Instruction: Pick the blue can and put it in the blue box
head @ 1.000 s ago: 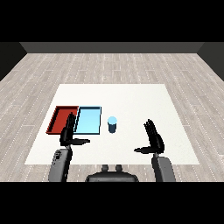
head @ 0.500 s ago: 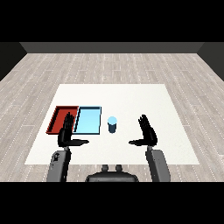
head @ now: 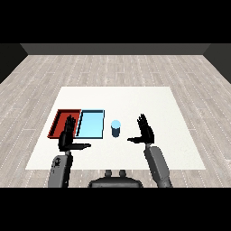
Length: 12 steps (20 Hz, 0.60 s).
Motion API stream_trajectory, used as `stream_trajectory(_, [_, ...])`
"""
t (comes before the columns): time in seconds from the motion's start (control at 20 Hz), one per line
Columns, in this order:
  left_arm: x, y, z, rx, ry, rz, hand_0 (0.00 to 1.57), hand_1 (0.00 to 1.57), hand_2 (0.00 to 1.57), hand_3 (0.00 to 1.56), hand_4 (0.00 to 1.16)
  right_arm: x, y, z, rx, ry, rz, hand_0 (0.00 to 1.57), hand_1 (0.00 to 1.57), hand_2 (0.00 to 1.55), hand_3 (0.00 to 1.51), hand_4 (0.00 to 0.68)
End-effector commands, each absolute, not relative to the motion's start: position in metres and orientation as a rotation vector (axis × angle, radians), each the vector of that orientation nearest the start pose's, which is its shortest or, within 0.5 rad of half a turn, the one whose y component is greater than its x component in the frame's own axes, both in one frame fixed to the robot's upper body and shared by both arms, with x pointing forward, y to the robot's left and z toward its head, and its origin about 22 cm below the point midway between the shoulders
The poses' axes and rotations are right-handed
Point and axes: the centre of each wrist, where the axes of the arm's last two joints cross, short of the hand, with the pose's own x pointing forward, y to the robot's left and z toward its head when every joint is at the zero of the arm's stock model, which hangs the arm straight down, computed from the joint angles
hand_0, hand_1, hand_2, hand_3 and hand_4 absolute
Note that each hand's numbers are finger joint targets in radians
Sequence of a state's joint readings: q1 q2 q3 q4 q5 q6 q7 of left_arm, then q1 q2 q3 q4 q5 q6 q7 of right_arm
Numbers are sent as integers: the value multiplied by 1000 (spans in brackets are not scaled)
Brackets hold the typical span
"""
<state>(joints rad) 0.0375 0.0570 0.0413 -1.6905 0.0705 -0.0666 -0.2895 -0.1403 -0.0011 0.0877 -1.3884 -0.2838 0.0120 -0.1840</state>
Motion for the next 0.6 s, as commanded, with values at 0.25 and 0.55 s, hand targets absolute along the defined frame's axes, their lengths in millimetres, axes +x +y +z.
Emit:
stream_trajectory(0.25, [223, 256, 27, -10, -1972, -16, 0, 0, 0, 0, 0, 292, -153, -39, 307, -1633, -138, 0, 0, 0, 0, 0])
stream_trajectory(0.55, [223, 255, 10, -15, -1940, -12, 0, 0, 0, 0, 0, 299, -139, -41, 368, -1572, -90, 0, 0, 0, 0, 0])
